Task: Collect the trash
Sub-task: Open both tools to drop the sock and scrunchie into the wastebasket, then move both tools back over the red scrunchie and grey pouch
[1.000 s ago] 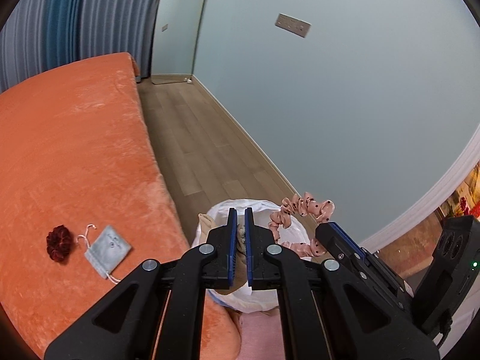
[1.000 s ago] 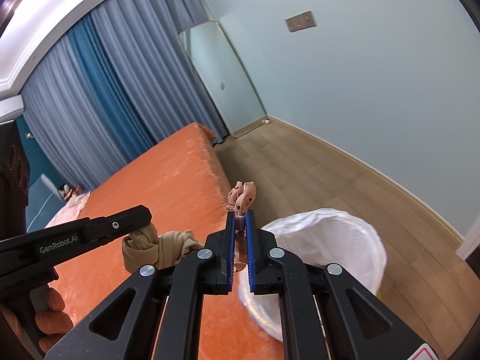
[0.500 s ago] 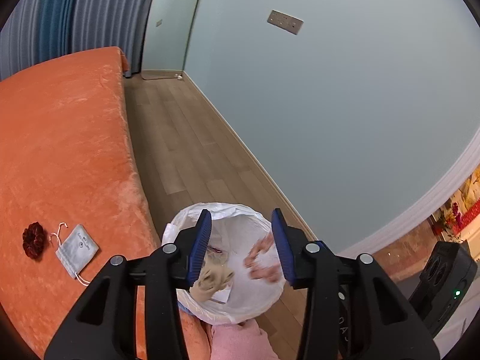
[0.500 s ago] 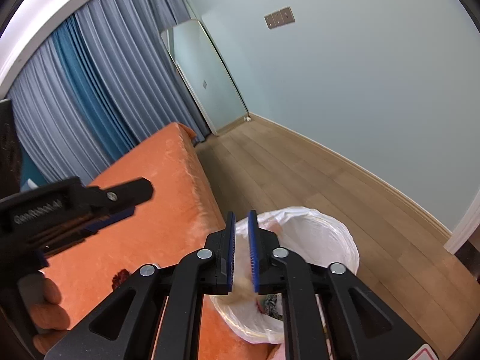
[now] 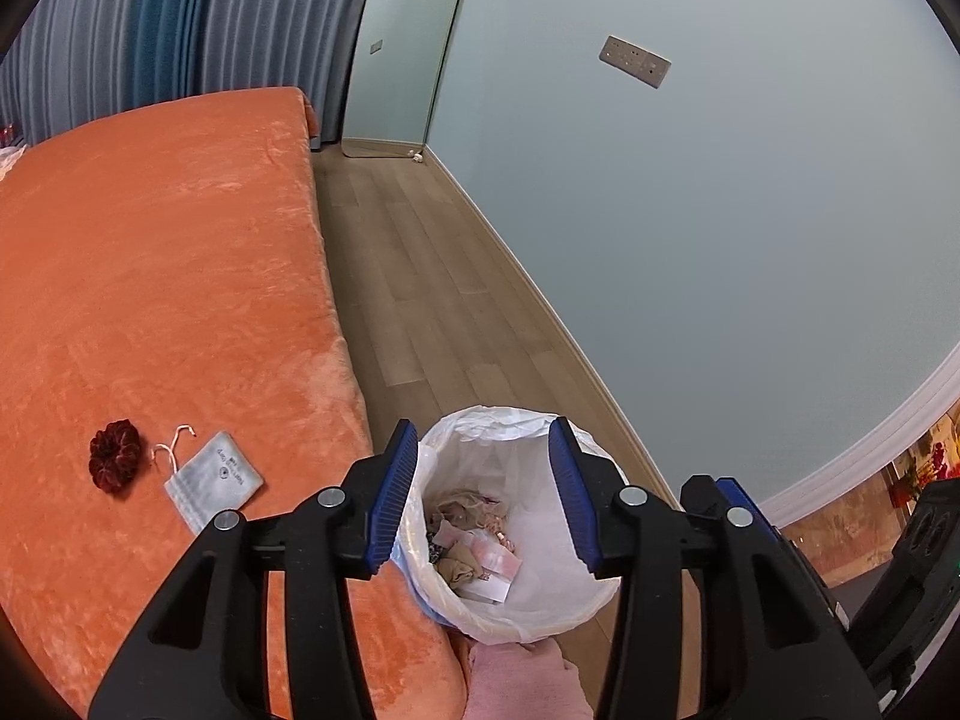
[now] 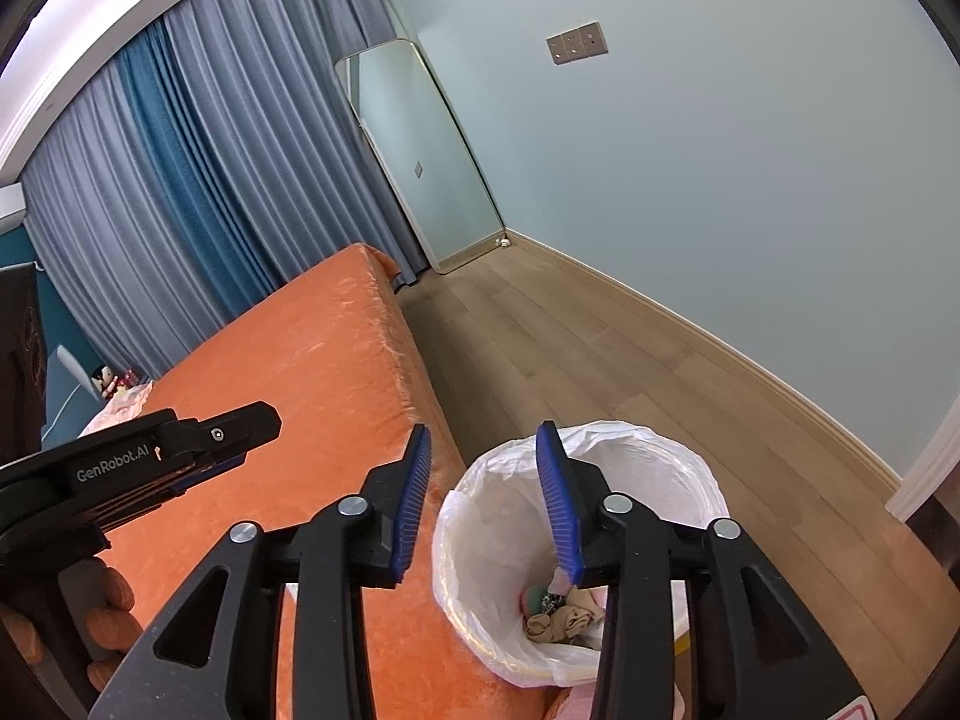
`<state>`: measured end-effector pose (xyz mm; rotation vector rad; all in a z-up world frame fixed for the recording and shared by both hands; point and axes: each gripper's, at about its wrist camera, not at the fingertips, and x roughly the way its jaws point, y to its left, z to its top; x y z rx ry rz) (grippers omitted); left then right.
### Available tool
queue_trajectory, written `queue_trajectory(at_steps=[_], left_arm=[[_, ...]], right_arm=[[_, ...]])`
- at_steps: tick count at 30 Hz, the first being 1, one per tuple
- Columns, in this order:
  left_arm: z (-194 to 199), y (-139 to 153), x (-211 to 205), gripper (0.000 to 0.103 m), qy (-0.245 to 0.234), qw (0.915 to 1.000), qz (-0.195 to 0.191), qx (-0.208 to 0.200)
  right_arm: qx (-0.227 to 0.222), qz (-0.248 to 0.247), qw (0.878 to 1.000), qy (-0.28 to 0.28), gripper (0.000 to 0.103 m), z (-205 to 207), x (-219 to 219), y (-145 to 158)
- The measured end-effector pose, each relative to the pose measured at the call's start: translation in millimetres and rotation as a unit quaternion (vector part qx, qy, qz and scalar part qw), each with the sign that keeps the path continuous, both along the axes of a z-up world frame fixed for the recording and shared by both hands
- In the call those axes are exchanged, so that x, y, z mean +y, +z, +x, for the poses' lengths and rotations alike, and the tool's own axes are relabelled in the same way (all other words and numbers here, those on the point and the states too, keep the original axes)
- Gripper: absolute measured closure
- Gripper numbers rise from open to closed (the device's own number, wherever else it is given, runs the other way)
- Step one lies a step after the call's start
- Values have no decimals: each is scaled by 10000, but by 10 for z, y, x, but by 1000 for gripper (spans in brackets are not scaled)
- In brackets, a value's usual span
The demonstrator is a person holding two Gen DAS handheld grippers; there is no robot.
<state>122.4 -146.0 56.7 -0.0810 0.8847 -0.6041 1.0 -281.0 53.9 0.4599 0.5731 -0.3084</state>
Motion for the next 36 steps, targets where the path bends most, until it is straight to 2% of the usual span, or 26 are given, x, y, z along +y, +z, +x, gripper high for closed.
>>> queue_trajectory(at_steps=[17,36], left_arm=[[94,-43,466,60,388,9992,12,58],[242,-179,1151,58,972,9950,-33,229]], right_arm=[[97,-130,9988,463,57,182,393,44],[281,-318,9932,1081,57,485,947,15]])
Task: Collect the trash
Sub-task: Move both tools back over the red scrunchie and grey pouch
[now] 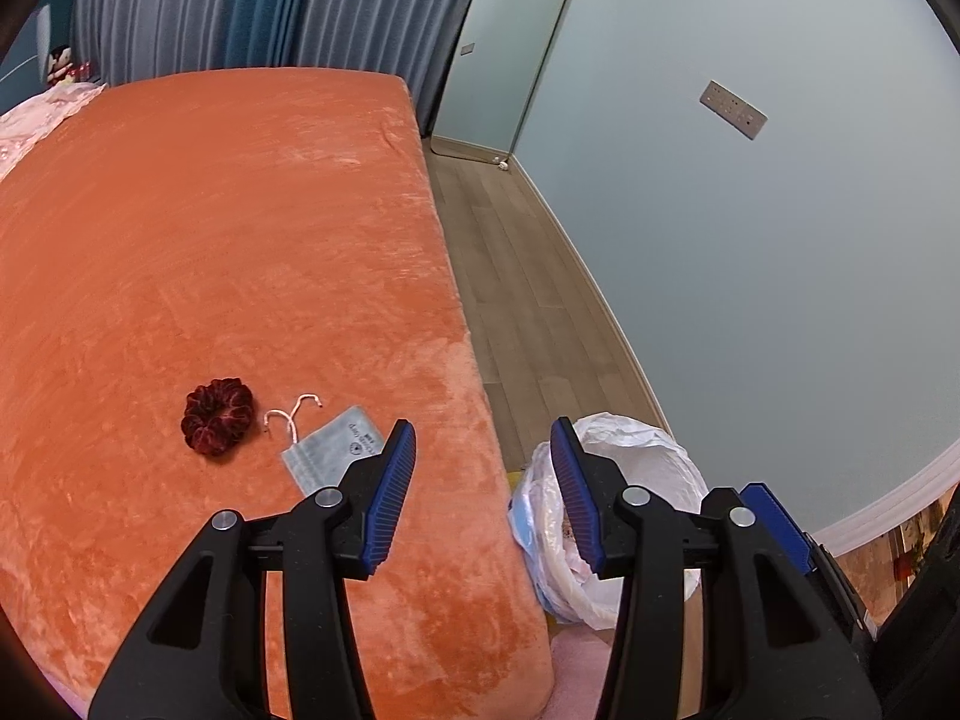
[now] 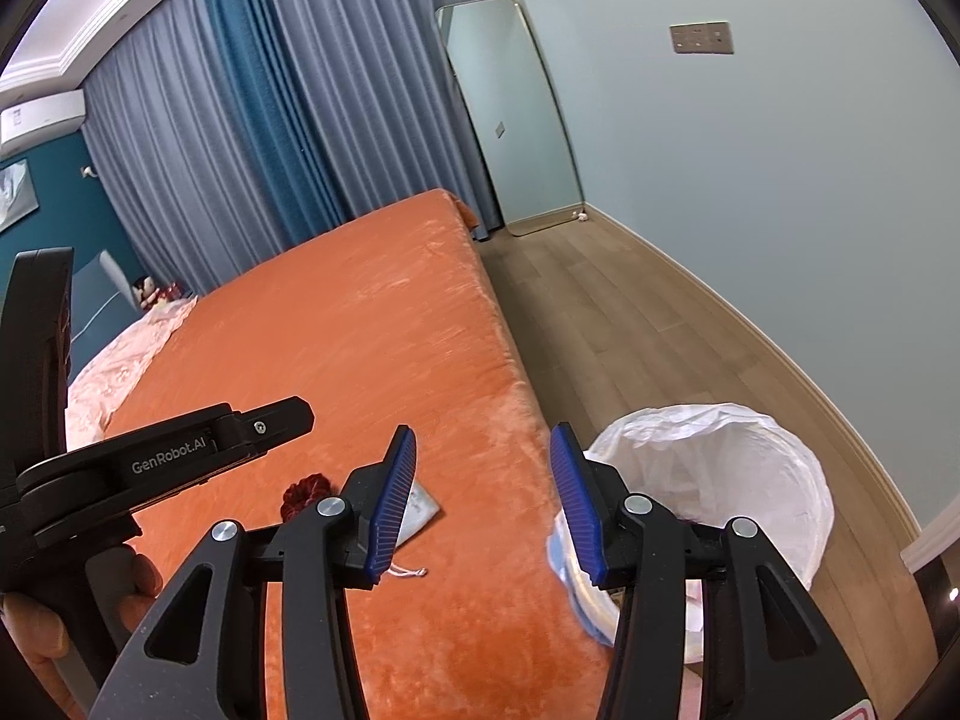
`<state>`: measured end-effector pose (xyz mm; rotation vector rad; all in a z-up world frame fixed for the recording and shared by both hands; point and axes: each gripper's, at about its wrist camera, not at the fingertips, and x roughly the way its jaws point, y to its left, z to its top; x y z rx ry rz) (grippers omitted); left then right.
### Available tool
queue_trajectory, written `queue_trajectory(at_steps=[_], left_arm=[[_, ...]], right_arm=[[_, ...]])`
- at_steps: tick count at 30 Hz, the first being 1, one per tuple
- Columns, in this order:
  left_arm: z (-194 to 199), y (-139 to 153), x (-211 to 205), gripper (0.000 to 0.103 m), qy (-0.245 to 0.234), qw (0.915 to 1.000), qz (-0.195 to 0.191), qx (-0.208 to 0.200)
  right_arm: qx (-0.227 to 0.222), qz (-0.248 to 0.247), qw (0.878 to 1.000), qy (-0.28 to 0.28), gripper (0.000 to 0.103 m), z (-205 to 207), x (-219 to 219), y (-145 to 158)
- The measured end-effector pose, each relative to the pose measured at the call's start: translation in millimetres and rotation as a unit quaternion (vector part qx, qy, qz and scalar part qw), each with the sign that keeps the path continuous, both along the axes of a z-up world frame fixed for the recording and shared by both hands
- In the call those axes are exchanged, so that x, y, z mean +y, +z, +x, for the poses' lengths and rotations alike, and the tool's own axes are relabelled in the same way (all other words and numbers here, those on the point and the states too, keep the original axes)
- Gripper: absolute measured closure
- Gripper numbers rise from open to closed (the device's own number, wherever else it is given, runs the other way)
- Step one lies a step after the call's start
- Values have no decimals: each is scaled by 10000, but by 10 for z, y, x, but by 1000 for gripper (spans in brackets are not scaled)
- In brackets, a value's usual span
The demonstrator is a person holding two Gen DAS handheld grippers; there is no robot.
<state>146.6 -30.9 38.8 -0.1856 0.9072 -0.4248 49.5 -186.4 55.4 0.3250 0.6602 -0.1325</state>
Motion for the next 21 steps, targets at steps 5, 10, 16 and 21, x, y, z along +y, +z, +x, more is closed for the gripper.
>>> queue_trajectory(at_steps=[5,10,16,21], left_arm=[[68,-82,248,58,202,9997,-29,92],[147,-210,545,46,492,9986,-2,191],[264,-451,982,38,857,9957,136,336],[424,-718,1350,35,1203,9908,215,584]], right_arm=[[77,-34,9998,158,56,100,172,-52],[192,-67,9992,337,56,214,378,-132],[422,-51,9980,478,50,378,647,-356],[683,-21,9958,608,50,556,830,-646]])
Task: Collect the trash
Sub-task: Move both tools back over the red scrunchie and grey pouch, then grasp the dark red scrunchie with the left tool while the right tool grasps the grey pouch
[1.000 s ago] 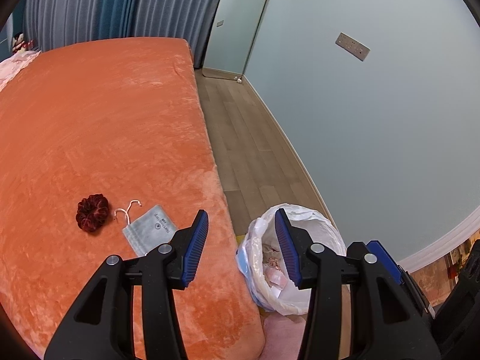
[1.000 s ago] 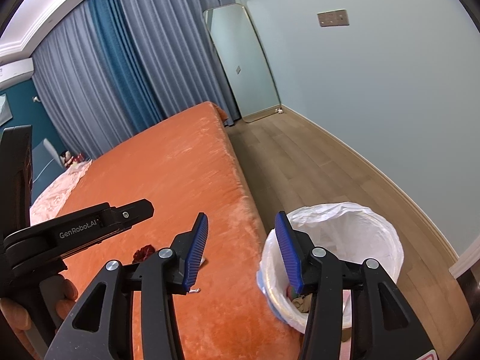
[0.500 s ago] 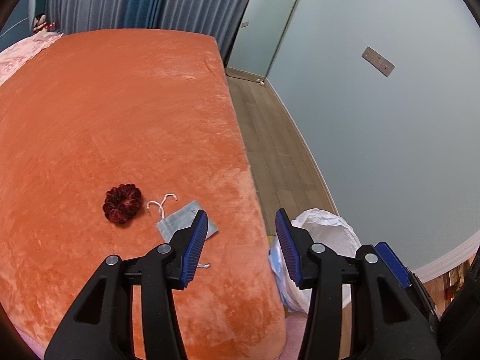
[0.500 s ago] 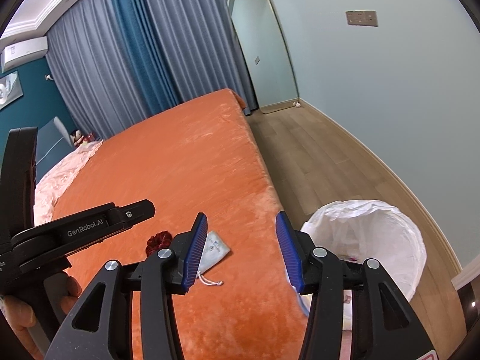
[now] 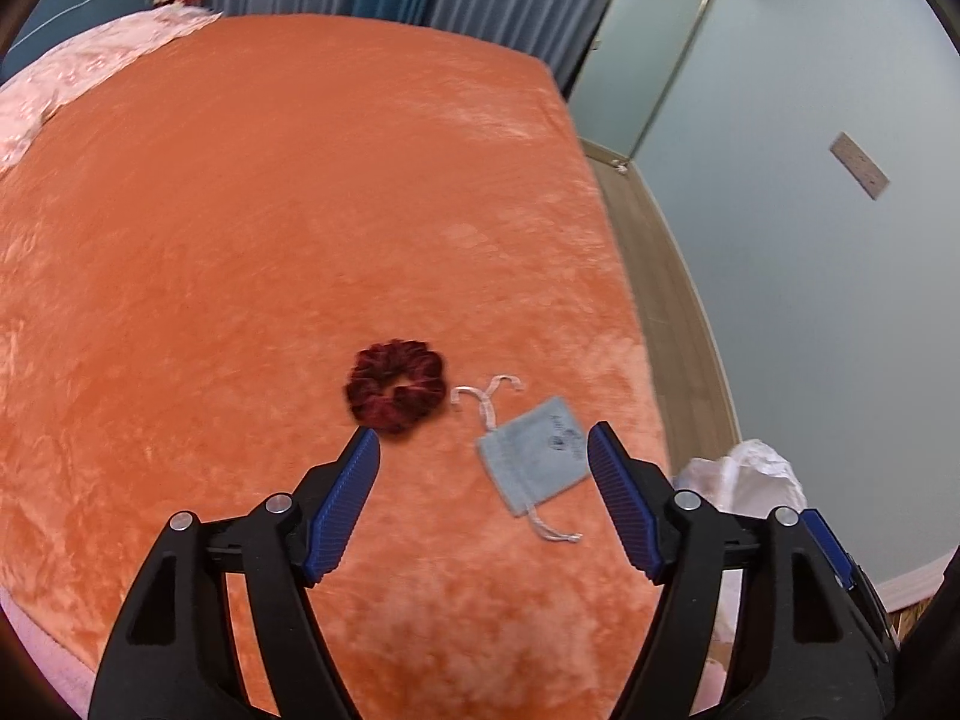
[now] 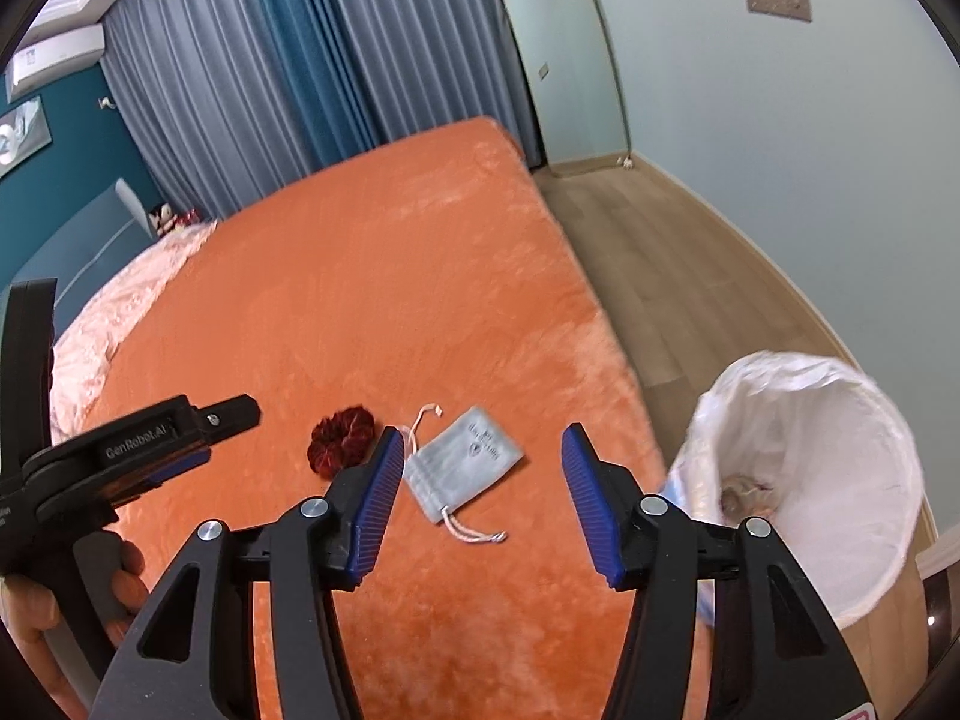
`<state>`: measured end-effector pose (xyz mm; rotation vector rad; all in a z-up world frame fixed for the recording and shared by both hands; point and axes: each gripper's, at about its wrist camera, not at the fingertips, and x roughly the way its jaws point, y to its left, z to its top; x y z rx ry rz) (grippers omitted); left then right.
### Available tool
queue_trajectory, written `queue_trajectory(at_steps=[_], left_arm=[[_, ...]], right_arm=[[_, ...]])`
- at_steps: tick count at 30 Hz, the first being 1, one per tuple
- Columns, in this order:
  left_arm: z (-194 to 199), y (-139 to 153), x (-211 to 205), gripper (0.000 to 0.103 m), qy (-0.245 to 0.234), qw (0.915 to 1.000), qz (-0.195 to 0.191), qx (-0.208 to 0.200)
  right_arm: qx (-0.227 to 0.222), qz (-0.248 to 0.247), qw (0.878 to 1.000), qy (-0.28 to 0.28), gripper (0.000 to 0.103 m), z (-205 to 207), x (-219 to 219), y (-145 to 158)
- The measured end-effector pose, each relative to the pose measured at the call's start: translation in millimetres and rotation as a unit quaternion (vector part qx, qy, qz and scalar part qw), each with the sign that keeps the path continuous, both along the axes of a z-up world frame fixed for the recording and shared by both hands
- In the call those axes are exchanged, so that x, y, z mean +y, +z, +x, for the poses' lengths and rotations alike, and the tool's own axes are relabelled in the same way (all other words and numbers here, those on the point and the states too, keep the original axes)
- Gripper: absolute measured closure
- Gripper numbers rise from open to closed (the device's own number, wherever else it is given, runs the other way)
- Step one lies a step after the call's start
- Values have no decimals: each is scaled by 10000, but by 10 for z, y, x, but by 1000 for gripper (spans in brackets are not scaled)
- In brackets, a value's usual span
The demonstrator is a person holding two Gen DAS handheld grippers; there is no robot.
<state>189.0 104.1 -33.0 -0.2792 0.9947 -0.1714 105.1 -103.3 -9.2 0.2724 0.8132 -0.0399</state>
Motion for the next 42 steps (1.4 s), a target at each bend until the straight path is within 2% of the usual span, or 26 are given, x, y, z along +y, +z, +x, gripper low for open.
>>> queue_trajectory(at_steps=[11,24,27,29,30,32,35,38,42], left_arm=[[479,-732,423,35,222,9976,292,591],[1059,-1330,302,36,58,9944,234,1026],[1110,-1412,275,50,-16,9940,190,1080],[1130,-1465,275,66,-60,9936,115,1125],[1134,-1476,276,67,-52,9936,133,1118],[1148,-1487,267,84,-66,9941,177,1065],[1142,-1473,253,88,-103,9943,235,1032],[1090,-1388,240,89,-105,9952,166,960],[953,-1136,199,90,-167,9970,135,738]], right_arm=[[872,204,9958,212,50,522,295,-868],[1448,290,9889,181,50,991,355,-1484],[1493,340,9880,178,53,1032,372,-1551],[1505,314,9879,196,57,1035,401,-1582],[1505,282,9880,202,62,1052,416,-1599],[1509,288,9878,267,77,1052,430,-1610],[1537,348,9870,329,97,1047,430,-1611],[1438,365,9882,387,99,997,442,-1520],[1147,291,9918,478,99,901,463,-1261]])
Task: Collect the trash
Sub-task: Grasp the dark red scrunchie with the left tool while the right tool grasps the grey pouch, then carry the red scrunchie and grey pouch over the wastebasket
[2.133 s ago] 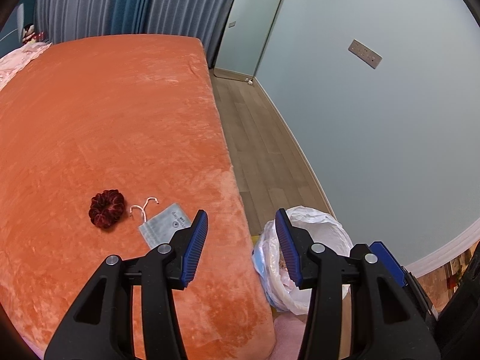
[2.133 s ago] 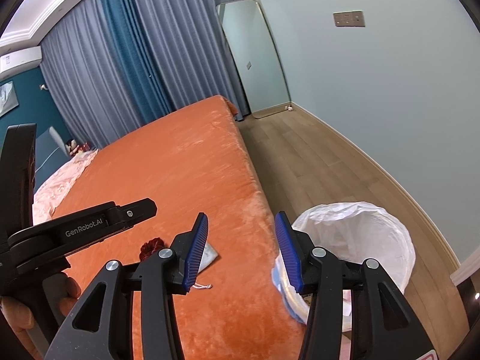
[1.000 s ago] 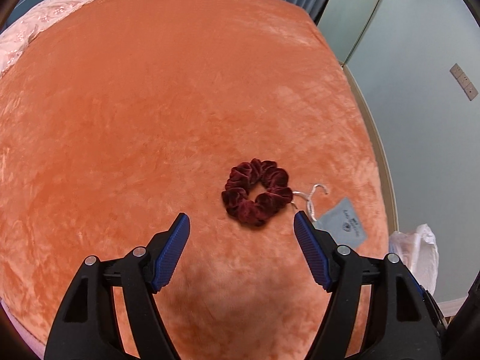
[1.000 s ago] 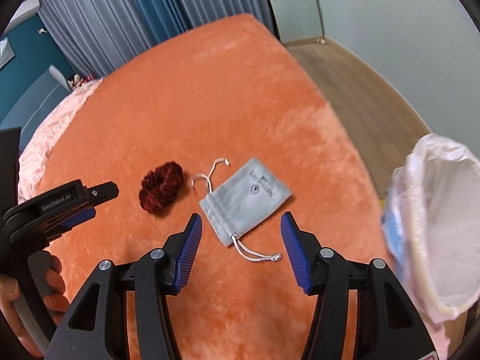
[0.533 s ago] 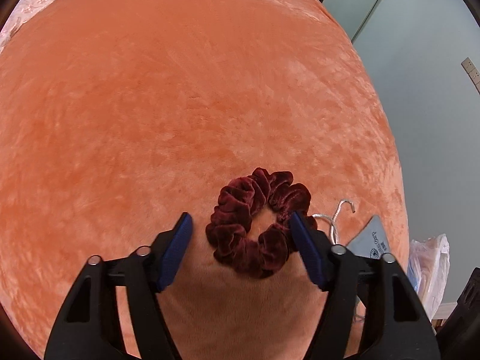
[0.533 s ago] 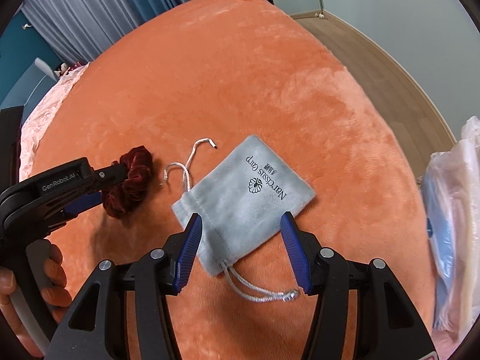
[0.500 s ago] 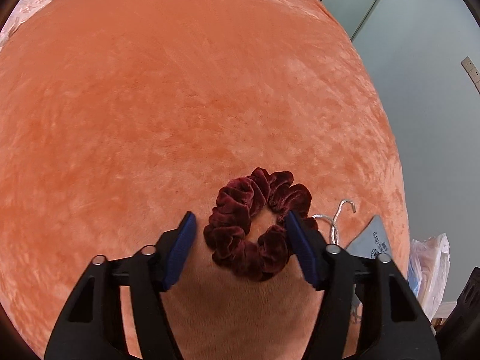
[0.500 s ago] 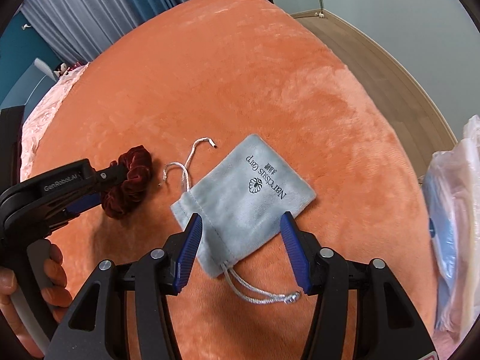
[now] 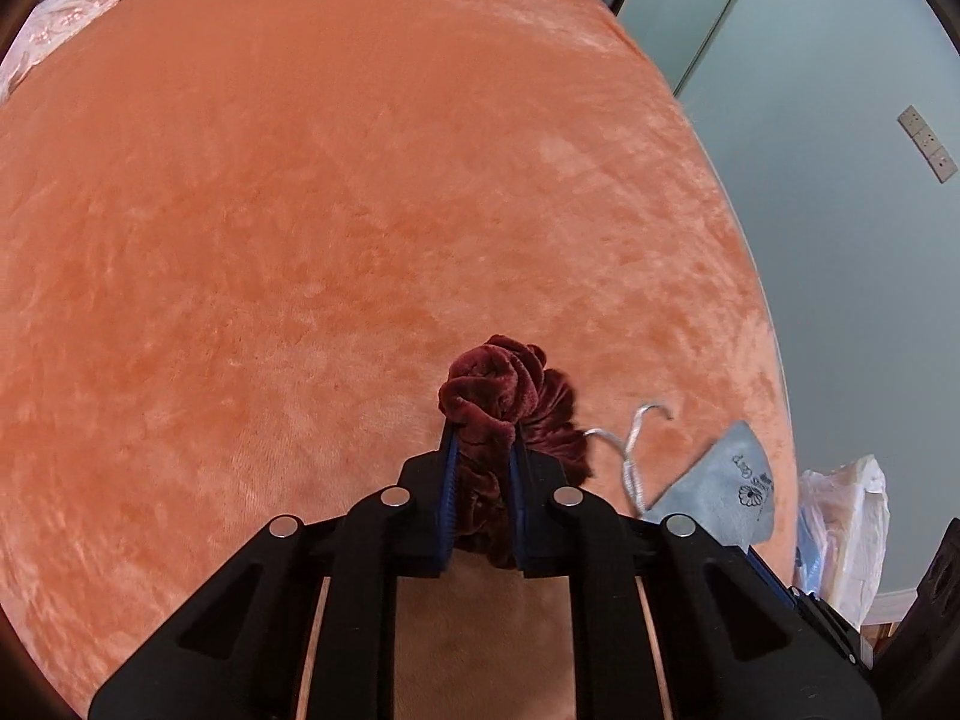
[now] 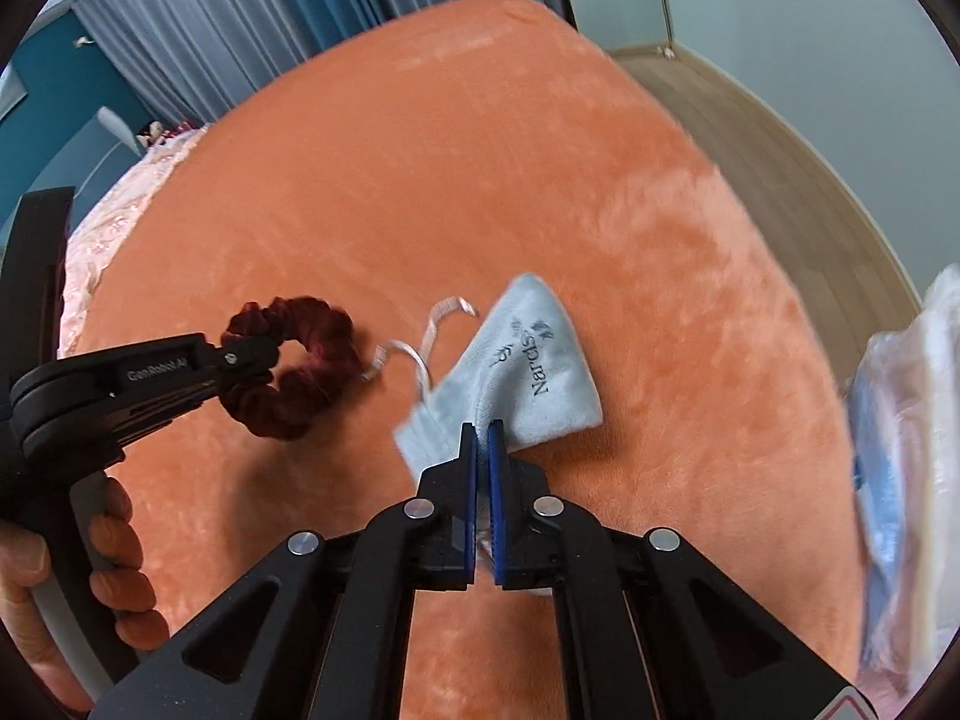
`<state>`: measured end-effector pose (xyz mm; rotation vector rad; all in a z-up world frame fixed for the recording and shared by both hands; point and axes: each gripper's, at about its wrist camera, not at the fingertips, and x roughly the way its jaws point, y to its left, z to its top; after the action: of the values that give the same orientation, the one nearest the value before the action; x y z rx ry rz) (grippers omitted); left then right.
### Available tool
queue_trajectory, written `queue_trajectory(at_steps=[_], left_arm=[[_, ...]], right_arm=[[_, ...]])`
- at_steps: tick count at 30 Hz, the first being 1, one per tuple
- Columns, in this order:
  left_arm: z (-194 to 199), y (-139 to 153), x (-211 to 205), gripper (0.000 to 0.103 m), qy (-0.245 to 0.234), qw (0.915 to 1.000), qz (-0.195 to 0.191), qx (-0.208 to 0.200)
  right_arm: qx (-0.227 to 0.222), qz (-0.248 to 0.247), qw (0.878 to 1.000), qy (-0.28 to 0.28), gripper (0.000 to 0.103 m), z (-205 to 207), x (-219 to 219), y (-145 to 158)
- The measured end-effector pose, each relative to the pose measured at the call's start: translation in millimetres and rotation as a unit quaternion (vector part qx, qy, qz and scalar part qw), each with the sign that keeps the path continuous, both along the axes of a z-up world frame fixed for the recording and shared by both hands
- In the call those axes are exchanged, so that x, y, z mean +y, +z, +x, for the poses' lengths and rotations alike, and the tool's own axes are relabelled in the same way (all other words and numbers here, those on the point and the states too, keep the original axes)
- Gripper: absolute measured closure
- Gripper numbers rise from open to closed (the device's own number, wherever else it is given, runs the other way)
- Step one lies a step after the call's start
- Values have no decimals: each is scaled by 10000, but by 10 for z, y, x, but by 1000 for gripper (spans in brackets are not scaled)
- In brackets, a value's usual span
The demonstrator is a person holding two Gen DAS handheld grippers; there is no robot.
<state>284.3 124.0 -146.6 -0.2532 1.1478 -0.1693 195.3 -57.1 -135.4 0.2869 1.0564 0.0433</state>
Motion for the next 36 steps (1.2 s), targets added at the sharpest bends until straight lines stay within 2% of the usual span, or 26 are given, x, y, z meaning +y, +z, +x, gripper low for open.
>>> queue_trajectory(at_steps=[3,9,12,19,28,36], left_arm=[[-96,215,-57,90,-46,9998,-63,-158],[-379,799,-290,90,-288,9970,-21,-722],[-537,1070,-422,90,-403,9947,-136,-932],[-928,1639,-929,90,-900,9851,-232,-1445],[-1306,2025,-1628,90,-1504,9730,-260,-1734],[-1576,2120,-2226,90,-2027,9620,-256,-1812]], right_arm=[[-288,-38,9996,44,99,-90,-8,273],[-907,1,9958,-72,99,-316,-149,908],[-1189,-2,9927,-191,99,-450,-288,1209],[-1769,24,9827,-550,99,-808,-690,1750],[-2097,21,9697,-1252,99,-1296,-1467,2030],[-2145,-31,9607,-1763,99,-1631,-1964,2049]])
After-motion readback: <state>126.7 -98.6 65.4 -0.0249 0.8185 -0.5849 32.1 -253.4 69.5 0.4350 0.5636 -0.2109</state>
